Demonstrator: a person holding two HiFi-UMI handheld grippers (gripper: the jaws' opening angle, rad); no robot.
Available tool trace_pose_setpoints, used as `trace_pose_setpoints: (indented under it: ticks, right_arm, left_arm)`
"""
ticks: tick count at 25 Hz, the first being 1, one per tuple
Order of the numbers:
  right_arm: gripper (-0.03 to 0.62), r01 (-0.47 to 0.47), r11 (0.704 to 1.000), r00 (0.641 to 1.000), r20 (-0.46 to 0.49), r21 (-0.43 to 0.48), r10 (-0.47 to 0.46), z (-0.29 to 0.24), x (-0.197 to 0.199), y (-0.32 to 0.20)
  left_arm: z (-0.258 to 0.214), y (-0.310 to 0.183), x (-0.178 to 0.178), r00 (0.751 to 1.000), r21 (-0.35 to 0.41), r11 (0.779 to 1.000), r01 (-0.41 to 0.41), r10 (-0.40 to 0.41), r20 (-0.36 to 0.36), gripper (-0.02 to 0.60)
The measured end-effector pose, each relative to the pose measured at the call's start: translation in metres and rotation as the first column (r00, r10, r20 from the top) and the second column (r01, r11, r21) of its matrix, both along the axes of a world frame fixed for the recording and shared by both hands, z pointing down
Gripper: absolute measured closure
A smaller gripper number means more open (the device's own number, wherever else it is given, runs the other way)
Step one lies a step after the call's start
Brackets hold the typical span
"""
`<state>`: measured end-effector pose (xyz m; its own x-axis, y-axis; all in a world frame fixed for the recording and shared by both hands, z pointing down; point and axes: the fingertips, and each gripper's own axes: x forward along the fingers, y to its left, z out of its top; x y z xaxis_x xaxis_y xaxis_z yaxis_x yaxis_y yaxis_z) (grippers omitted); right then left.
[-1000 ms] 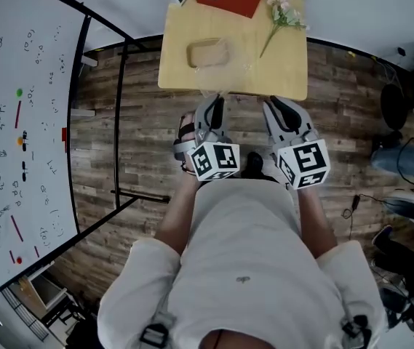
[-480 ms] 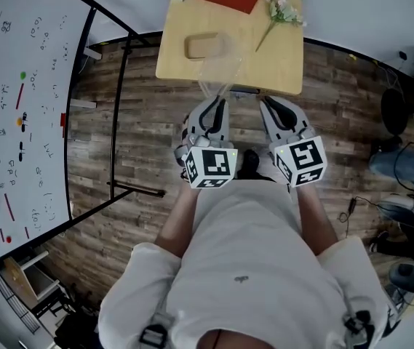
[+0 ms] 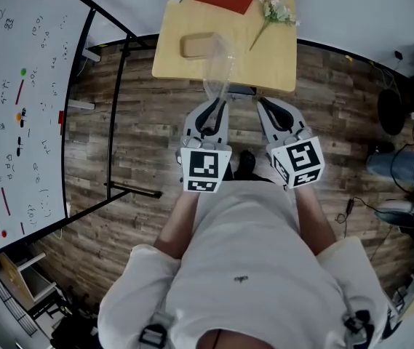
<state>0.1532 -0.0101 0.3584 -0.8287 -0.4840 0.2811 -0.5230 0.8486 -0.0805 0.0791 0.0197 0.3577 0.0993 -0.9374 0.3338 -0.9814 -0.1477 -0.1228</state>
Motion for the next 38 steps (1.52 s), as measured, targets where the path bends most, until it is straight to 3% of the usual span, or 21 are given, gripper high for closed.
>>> trace_pose_setpoints:
  ticks: [14, 38]
  right_arm:
    - [0.589, 0.024, 0.999, 1.0, -0.012, 0.027, -0.023, -0.003, 0.002, 0.016]
    - [0.589, 0.021, 1.0, 1.0, -0.02, 0.012, -0.021, 0.002, 0.002, 0.013]
  left_arm:
    - [-0.001, 0.01, 0.009, 0.998, 0.011, 1.0, -0.002, 0.003, -0.062, 0.534]
    - [0.002, 0.009, 0.005, 0.997, 0.0, 1.0, 0.0, 0.0, -0.074, 0.534]
